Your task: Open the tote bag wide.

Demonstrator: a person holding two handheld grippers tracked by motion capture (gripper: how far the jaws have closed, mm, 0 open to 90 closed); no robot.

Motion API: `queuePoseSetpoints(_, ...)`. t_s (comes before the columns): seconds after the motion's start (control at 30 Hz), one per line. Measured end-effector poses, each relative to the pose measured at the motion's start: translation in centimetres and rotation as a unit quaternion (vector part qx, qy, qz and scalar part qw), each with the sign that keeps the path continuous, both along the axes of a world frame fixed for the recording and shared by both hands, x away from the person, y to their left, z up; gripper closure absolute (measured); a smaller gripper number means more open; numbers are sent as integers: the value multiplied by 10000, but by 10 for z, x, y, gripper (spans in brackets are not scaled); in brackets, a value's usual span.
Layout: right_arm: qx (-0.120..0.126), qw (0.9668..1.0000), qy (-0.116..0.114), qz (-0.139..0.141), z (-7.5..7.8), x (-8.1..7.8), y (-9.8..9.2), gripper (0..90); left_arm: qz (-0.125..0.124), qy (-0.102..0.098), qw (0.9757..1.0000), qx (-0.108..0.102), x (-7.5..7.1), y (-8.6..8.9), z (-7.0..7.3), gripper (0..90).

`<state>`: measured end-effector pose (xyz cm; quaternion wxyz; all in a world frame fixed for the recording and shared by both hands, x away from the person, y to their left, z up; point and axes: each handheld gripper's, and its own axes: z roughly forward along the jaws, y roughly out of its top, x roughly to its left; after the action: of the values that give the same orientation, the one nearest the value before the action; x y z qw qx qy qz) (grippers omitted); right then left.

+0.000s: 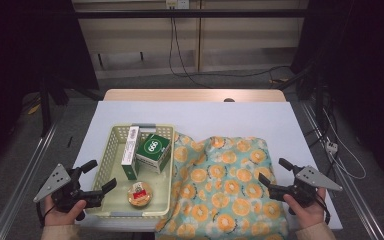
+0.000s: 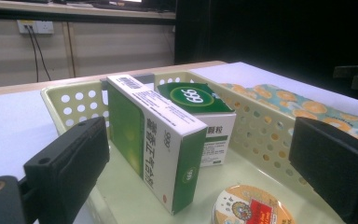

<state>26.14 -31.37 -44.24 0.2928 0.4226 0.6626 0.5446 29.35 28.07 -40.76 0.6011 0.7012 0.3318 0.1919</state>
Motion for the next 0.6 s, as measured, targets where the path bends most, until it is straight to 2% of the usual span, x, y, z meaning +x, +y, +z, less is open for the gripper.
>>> queuePoseSetpoints(0.33, -59, 9999, 88, 2, 0, 2, 1, 64, -12, -19, 10000, 29, 0, -1, 1, 46)
queuePoseSetpoints(0.53, -280, 9990, 337, -45, 0, 8, 2, 65, -26, -2, 10000, 45, 0, -2, 0, 46)
queuePoseSetpoints(0.6, -400, 9979, 496, -65, 1, 11, 1, 76, -18, -14, 10000, 30, 0, -2, 1, 46)
